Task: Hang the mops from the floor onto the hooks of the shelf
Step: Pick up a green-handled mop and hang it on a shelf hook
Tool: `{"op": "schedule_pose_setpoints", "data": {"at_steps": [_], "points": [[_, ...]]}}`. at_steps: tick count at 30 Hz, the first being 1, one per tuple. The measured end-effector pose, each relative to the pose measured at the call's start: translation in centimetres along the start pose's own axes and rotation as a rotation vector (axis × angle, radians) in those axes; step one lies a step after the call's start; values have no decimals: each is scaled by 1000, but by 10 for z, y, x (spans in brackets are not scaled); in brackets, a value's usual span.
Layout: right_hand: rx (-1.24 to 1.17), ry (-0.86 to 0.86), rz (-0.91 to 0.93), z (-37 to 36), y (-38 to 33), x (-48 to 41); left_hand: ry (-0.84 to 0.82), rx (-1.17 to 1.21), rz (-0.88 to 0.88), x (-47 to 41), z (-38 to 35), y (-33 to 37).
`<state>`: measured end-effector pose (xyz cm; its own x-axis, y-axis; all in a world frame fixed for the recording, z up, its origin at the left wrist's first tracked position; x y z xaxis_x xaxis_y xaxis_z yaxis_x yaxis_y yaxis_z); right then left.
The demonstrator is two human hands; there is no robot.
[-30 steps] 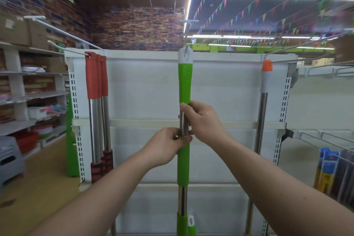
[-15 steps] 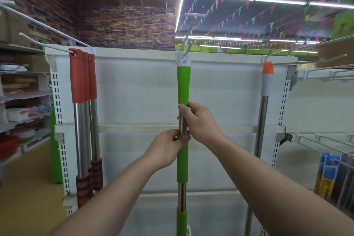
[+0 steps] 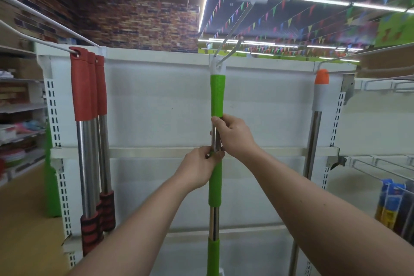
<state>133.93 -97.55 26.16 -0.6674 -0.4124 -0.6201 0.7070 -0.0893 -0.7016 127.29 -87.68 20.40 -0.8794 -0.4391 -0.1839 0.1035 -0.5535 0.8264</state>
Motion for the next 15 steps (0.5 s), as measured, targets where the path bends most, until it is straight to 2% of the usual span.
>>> {"op": "schedule_pose_setpoints", "data": {"at_steps": [15], "points": [[62, 27, -34, -13, 14, -26, -19, 68, 38, -37, -2, -11]]}}
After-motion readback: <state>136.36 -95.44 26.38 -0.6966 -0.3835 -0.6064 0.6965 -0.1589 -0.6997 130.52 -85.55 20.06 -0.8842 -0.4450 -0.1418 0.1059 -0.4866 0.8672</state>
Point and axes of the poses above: each hand's wrist, its own x-axis away from the middle knuckle, its own z-axis out of the back of the hand, y = z × x, the point moved 2 cm from there along -x, towards the middle knuckle, and after that the axes turned 10 degrees about z, right-handed, at the moved point
